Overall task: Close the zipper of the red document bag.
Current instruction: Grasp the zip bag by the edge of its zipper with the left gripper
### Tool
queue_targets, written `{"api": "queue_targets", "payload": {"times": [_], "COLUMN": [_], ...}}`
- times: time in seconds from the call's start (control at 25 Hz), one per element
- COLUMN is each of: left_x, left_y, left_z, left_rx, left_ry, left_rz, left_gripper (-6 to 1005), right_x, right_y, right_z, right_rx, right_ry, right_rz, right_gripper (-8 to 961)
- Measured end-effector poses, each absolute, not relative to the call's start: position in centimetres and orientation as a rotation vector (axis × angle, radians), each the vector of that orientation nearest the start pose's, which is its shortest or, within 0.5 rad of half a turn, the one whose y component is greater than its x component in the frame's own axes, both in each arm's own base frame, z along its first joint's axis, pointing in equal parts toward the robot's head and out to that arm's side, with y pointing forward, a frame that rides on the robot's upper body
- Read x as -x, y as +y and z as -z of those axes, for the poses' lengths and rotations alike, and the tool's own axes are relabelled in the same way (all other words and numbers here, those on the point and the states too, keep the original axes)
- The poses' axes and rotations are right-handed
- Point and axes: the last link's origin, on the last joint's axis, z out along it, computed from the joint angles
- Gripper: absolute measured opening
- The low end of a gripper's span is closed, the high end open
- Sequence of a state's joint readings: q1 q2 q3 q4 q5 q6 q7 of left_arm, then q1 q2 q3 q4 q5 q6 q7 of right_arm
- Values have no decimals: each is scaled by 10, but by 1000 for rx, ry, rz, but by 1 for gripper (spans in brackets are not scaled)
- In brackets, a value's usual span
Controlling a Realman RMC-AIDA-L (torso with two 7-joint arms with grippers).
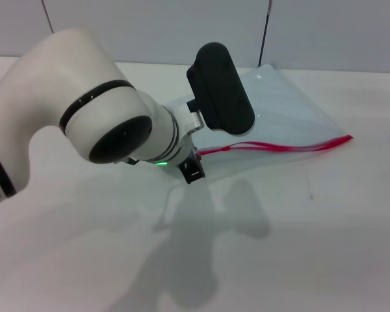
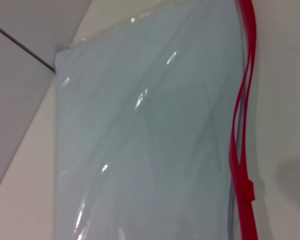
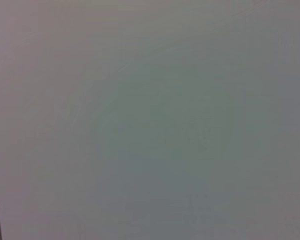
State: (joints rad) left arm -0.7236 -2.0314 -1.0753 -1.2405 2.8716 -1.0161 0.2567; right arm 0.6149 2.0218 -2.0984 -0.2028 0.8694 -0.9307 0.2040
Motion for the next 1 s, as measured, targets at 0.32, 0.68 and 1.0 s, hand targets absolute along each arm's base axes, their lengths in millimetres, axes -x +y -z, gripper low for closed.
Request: {"api": "queue_targets", "payload": {"times": [0.32, 0.68, 1.0], "left_x": [124, 111, 101], "left_y": [374, 373, 373], "left_z": [81, 59, 42], "left_rx": [2417, 2379, 2317], "left_ry": [-193, -150, -98], "left_rz": [-456, -242, -77], "left_gripper": [59, 60, 62], "right_x": [-292, -275, -258], "right_y": [409, 421, 418], "right_z": [-13, -20, -42], "right_rx": [1522, 1657, 1917], "right_ry": [656, 761, 705], "right_rz": [-772, -919, -1042], "right_gripper": [680, 680, 680]}}
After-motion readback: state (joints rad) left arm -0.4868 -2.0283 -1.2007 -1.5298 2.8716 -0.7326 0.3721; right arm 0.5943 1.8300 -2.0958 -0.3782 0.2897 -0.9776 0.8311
